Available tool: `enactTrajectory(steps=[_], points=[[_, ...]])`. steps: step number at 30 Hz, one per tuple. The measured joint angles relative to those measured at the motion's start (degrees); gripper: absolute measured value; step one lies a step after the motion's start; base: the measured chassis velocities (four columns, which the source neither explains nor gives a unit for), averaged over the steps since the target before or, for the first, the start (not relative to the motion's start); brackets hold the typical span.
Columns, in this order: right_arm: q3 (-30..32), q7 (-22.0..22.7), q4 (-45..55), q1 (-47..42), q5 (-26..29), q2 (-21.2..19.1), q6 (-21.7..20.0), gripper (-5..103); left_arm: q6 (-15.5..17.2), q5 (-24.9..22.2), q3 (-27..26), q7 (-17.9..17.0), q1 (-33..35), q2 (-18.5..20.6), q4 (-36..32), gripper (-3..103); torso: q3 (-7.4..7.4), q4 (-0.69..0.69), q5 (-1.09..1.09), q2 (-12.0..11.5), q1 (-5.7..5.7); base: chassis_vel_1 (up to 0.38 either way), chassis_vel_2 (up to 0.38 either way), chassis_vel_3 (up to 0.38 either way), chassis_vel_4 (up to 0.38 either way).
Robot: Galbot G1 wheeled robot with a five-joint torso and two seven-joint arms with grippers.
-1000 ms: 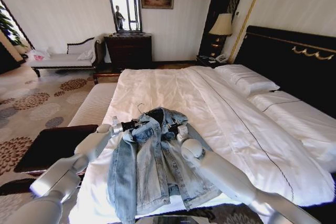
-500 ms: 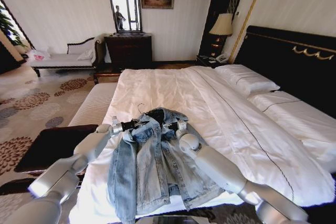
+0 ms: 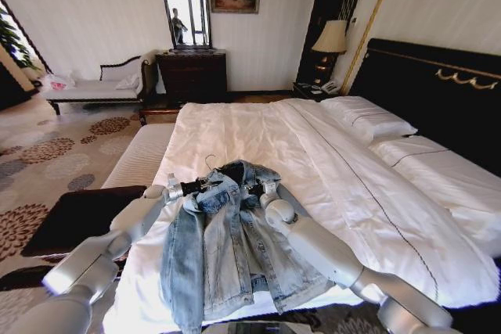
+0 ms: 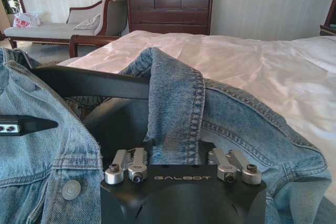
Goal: Pick up the clothes from the bed and hang them on the clothes hanger.
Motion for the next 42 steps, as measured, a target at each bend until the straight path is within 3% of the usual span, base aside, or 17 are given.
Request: enactTrajectory(steps=[5, 8, 10, 11, 15, 22, 42], points=[[0.0, -0.1, -0.3, 0.1, 0.0, 0.2, 0.4, 35, 0.0, 0.0, 0.0, 0.0, 0.0, 0.1, -0.2, 17, 0.0, 0.0, 0.0, 0.0, 0.0, 0.0, 0.0, 0.0, 0.0], [-0.1, -0.3, 0.3, 0.1, 0.6, -0.2, 0.5, 19, 0.0, -0.1, 0.1, 0.0, -0.1, 0.2, -0.2, 17, 0.0, 0.0, 0.0, 0.0, 0.0, 0.0, 0.0, 0.0, 0.0], [-0.1, -0.3, 0.7, 0.1, 1.0, -0.4, 0.5, 19, 0.0, -0.1, 0.1, 0.0, -0.1, 0.2, -0.2, 17, 0.0, 0.0, 0.0, 0.0, 0.0, 0.0, 0.0, 0.0, 0.0], [-0.1, -0.4, 1.7, -0.1, 1.9, -0.9, 0.5, 8, 0.0, -0.1, 0.0, 0.0, -0.1, 0.2, -0.2, 17, 0.0, 0.0, 0.0, 0.0, 0.0, 0.0, 0.0, 0.0, 0.0], [-0.1, -1.1, 4.2, -0.6, 2.5, -2.2, 0.5, 1, 0.0, -0.1, 0.0, 0.0, -0.2, 0.1, 0.0, 17, 0.0, 0.0, 0.0, 0.0, 0.0, 0.0, 0.0, 0.0, 0.0], [-1.6, -4.1, 13.6, -3.5, 2.7, -6.9, -0.1, 1, 0.1, -0.1, 0.3, 0.0, -1.1, -0.6, 1.1, 17, 0.0, 0.0, 0.0, 0.0, 0.0, 0.0, 0.0, 0.0, 0.0], [-2.0, -9.2, 24.3, -11.9, 0.8, -10.3, -0.1, 1, 0.9, -0.8, 1.0, -1.1, -3.2, -2.1, 3.3, 17, 0.0, 0.0, 0.0, 0.0, 0.0, 0.0, 0.0, 0.0, 0.0]])
